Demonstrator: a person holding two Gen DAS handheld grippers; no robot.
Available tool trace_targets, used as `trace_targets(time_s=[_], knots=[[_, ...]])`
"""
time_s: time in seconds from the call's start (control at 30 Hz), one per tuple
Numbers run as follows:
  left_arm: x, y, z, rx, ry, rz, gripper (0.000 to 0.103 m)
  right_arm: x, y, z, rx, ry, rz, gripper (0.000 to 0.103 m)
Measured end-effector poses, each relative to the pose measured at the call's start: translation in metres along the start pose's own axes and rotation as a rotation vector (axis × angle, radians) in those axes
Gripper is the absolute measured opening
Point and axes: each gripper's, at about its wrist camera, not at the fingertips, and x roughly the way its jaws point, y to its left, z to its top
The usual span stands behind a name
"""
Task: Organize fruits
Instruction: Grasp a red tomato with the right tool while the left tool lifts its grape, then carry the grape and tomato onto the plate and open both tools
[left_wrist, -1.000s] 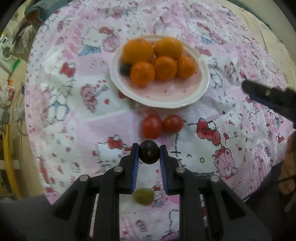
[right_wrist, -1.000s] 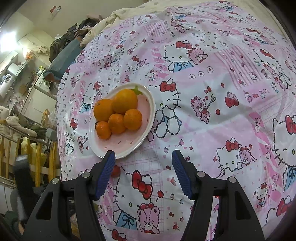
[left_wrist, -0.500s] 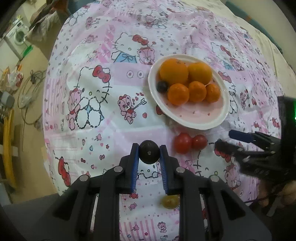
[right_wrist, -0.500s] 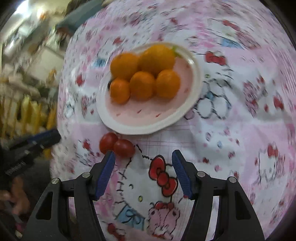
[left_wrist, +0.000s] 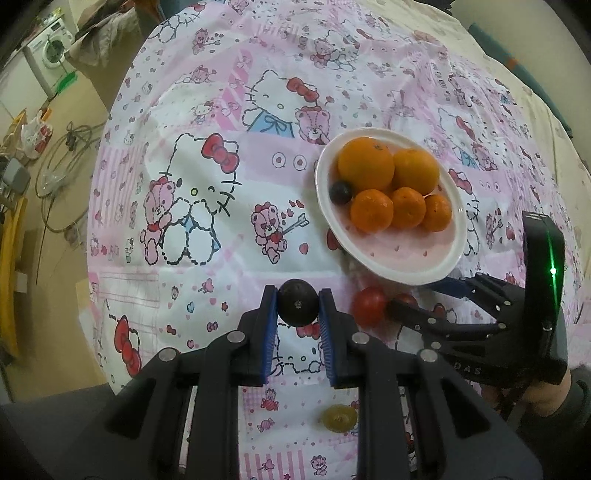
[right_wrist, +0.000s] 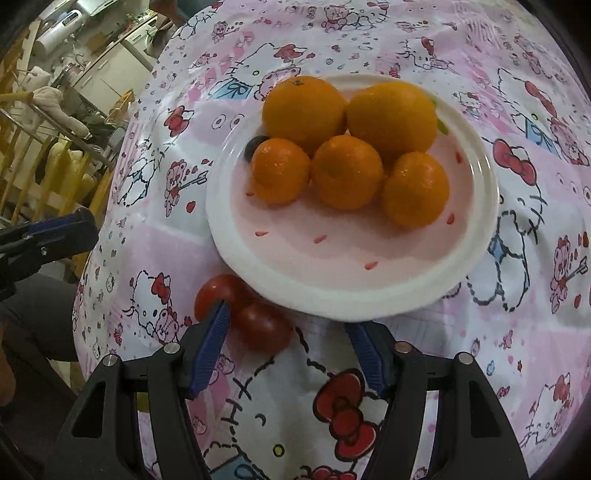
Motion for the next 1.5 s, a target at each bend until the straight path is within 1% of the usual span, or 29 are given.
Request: trace_targets(time_s=[0.03, 0.1, 0.17, 0.23, 0.6, 0.77, 0.87, 0.93, 1.07, 1.17, 1.27, 1.33, 1.5], knots=[[0.001, 0.0, 0.0, -0.001, 0.002, -0.002, 0.018, 0.0, 0.0, 0.0, 0.003, -0.001, 0.008, 0.065], [0.002, -0.002, 0.001, 0.001, 0.003, -0.003, 0.018, 0.0, 0.0, 0.0, 0.001, 0.003, 0.003, 0.057], [0.002, -0.005, 0.001, 0.009, 0.003, -0.004, 0.018, -0.001, -0.001, 0.0, 0.012, 0.01, 0.046, 0.038], [0.003, -0.008, 0.0, 0.018, 0.003, -0.003, 0.018, -0.002, 0.001, -0.001, 0.01, 0.008, 0.068, 0.029], [0.007, -0.003, -0.001, 0.016, -0.002, 0.04, 0.018, -0.007, 0.005, -0.005, 0.015, 0.007, 0.098, 0.028], [0.005, -0.003, -0.002, 0.02, -0.017, 0.053, 0.018, -0.016, 0.003, -0.013, 0.027, -0.001, 0.101, 0.028], [0.003, -0.004, -0.003, 0.029, -0.028, 0.057, 0.018, -0.028, 0.001, -0.017, 0.049, -0.024, 0.129, 0.028], [0.002, -0.004, -0.004, 0.036, -0.038, 0.064, 0.018, -0.04, 0.002, -0.02, 0.054, -0.047, 0.137, 0.028], [0.002, -0.001, -0.003, 0.028, -0.052, 0.054, 0.018, -0.068, 0.004, -0.025, 0.064, -0.106, 0.163, 0.028], [0.002, -0.002, -0.002, 0.033, -0.065, 0.066, 0.018, -0.093, 0.005, -0.026, 0.058, -0.183, 0.166, 0.028], [-0.003, -0.005, -0.003, 0.049, -0.09, 0.075, 0.018, -0.118, 0.001, -0.024, 0.072, -0.271, 0.156, 0.028], [-0.007, -0.008, -0.002, 0.07, -0.115, 0.079, 0.018, -0.131, -0.004, -0.022, 0.084, -0.315, 0.147, 0.028], [-0.019, -0.013, 0.008, 0.094, -0.152, 0.075, 0.018, -0.164, -0.02, -0.015, 0.108, -0.399, 0.127, 0.028]])
